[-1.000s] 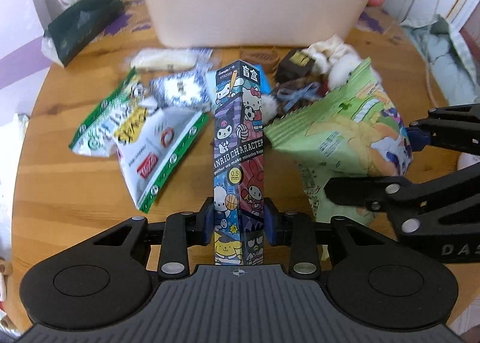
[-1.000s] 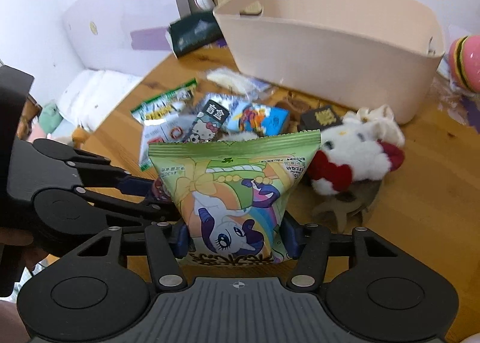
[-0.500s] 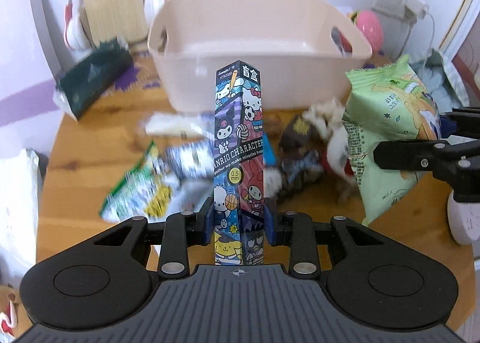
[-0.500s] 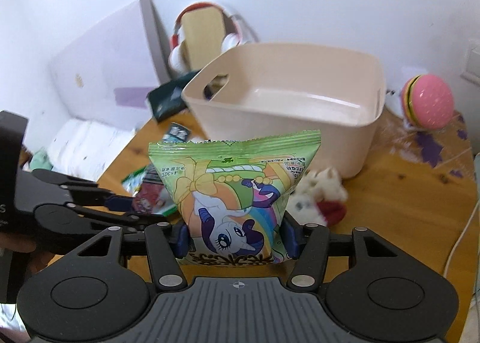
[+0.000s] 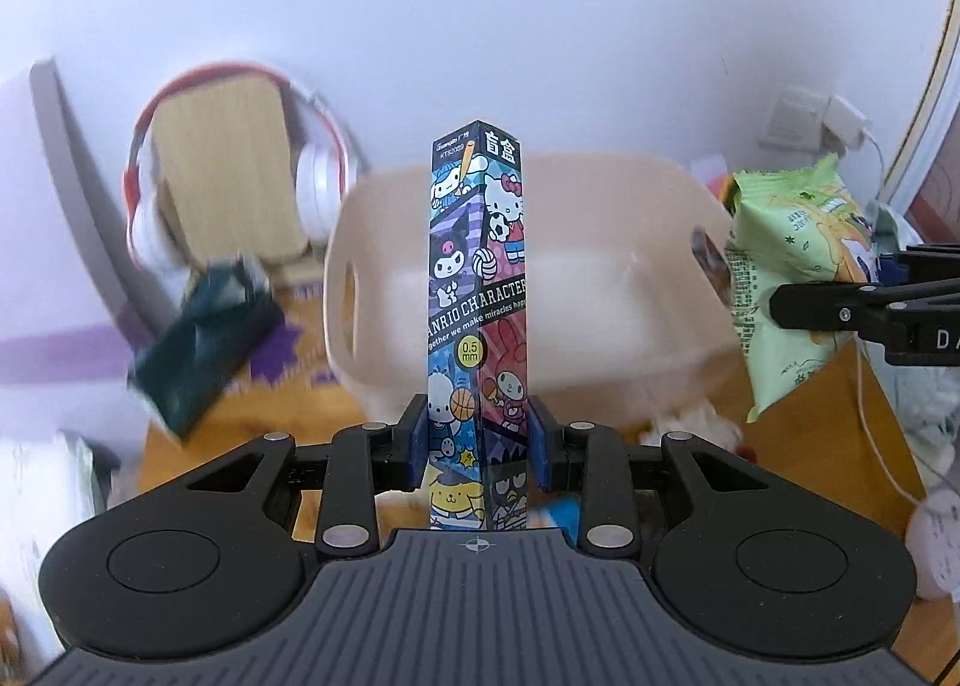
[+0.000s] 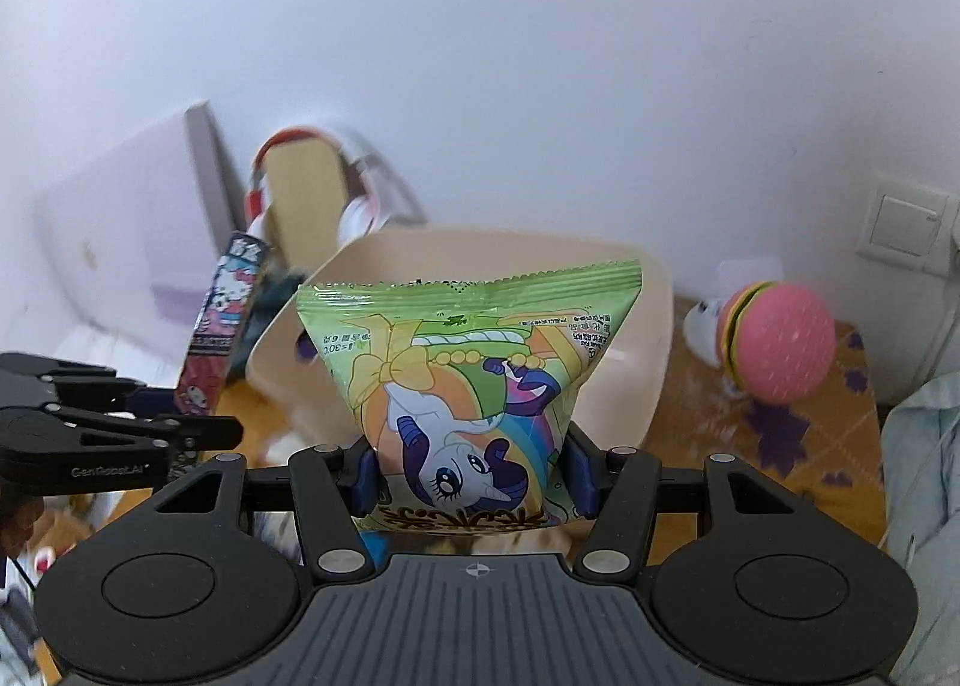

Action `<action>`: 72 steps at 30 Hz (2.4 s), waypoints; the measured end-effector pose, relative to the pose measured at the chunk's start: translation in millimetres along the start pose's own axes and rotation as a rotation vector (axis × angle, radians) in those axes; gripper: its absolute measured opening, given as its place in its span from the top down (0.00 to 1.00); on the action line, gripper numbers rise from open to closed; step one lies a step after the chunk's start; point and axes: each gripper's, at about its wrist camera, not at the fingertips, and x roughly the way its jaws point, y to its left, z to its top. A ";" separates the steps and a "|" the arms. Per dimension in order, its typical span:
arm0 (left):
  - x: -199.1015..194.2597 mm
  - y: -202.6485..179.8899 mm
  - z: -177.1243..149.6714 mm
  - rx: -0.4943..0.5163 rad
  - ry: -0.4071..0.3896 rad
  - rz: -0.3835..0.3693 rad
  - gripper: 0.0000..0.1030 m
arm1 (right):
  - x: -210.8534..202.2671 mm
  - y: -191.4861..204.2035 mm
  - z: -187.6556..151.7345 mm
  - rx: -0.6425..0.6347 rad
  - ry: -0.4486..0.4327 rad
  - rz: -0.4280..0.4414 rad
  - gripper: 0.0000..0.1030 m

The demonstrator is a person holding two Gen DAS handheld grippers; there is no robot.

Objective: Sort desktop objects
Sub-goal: 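Carry both items over the beige basket and open both tools to drop them, then grasp the white snack bag with the left tool while the right tool grasps the Hello Kitty plush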

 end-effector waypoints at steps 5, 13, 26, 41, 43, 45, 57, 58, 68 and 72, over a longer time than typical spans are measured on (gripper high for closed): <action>26.1 1.8 27.0 0.021 -0.011 0.014 0.68 | 19.6 -14.9 17.4 0.021 -0.012 -0.049 0.46; 82.6 0.0 57.8 -0.010 0.059 0.012 0.68 | 63.2 -29.2 25.2 0.046 0.046 -0.110 0.47; 140.3 -1.8 49.3 0.004 0.244 0.059 0.68 | 111.2 -1.7 33.4 -0.126 0.146 -0.156 0.45; 124.1 -5.8 40.2 0.041 0.232 0.104 0.35 | 93.2 -5.3 16.6 -0.101 0.127 -0.195 0.00; 119.3 -5.3 40.1 0.037 0.226 0.095 0.35 | 84.5 -6.5 13.8 -0.089 0.115 -0.205 0.00; 112.2 -2.7 38.9 0.028 0.209 0.107 0.34 | 74.8 -7.6 11.2 -0.073 0.099 -0.195 0.00; 40.4 8.3 5.1 -0.090 0.095 0.156 0.26 | 20.6 -4.3 -23.6 -0.008 0.020 -0.177 0.00; 36.2 8.4 0.8 -0.086 0.096 0.158 0.26 | 18.9 -4.0 -28.7 -0.008 0.027 -0.180 0.00; 17.5 12.5 -52.9 -0.096 0.194 0.186 0.25 | 9.3 -3.1 -79.8 0.062 0.093 -0.164 0.00; 18.7 12.8 -78.3 -0.144 0.255 0.189 0.25 | 10.8 5.6 -92.4 0.065 0.099 -0.144 0.00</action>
